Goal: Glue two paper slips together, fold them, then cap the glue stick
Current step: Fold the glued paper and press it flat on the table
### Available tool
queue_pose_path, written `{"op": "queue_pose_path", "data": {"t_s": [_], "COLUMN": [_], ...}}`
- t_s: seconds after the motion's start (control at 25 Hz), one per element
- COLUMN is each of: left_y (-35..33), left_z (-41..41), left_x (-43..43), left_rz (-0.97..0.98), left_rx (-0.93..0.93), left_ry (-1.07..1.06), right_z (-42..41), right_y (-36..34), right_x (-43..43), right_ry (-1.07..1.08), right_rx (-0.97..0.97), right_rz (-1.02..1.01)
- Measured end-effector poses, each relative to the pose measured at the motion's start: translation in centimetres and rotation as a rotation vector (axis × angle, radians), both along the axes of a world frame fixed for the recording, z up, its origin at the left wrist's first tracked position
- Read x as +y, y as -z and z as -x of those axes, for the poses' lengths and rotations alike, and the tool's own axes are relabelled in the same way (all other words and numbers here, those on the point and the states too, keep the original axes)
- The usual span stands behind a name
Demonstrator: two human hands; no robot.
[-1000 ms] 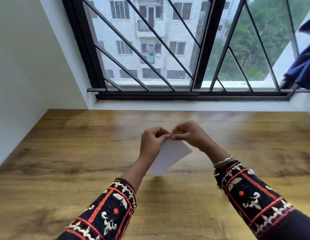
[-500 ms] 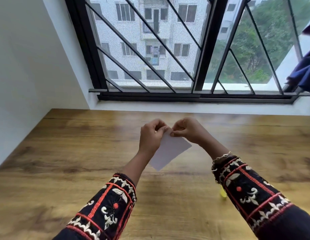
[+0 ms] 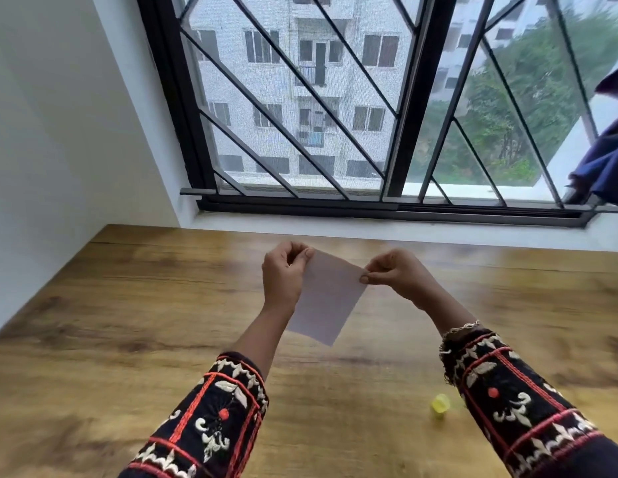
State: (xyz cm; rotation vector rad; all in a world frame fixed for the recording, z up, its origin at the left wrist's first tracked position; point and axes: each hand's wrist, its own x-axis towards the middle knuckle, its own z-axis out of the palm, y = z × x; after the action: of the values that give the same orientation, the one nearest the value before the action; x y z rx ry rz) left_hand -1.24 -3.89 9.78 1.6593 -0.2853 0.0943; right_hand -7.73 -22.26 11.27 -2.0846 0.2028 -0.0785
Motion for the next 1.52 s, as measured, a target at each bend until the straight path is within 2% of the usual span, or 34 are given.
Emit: {"op": "queue_pose_path", "data": {"t_s": [0.16, 0.28, 0.32, 0.4, 0.48, 0.56, 0.68, 1.52], "left_y": [1.0, 1.2, 0.9, -0.4, -2.1, -3.4, -4.1, -3.4], "left_z": [0.1, 0.6, 0.8, 1.2, 1.3, 1.8, 2.2, 2.3], "left_x": [-0.2, 0.0, 0.1, 0.2, -0.5, -1.7, -3.1, -3.1], "left_rz": [0.169, 0.123, 0.044, -0.142, -0.291, -0.459, -0.607, -0.513], "left_rx": [0.108, 0.098, 0.017, -0.269, -0.522, -0.599, -0.551, -0.466], "left_ry": [-0.019, -0.064, -0.104, -0.182, -0.082, 0.103, 0.226, 0.11], "right_z": [0.2, 0.2, 0.2, 0.1, -0.1, -0.2, -0.4, -0.9], "right_y": [0.3, 0.1, -0.1, -0.5, -1.0, -1.4, -2.2, -1.7], "right_x": [-0.4, -0.2, -0.1, -0.1, 0.1, 0.6, 1.1, 0.4], "right_ry": [0.08, 0.094, 0.093, 0.08, 0.037, -0.007, -0.026, -0.102], "right_rx": [-0.093, -0.125, -0.133, -0.145, -0.154, -0.165, -0.198, -0.195], "right_rz": [-0.238, -0.264, -0.248, -0.186, -0.121, -0.074, 0.013, -0.005]}}
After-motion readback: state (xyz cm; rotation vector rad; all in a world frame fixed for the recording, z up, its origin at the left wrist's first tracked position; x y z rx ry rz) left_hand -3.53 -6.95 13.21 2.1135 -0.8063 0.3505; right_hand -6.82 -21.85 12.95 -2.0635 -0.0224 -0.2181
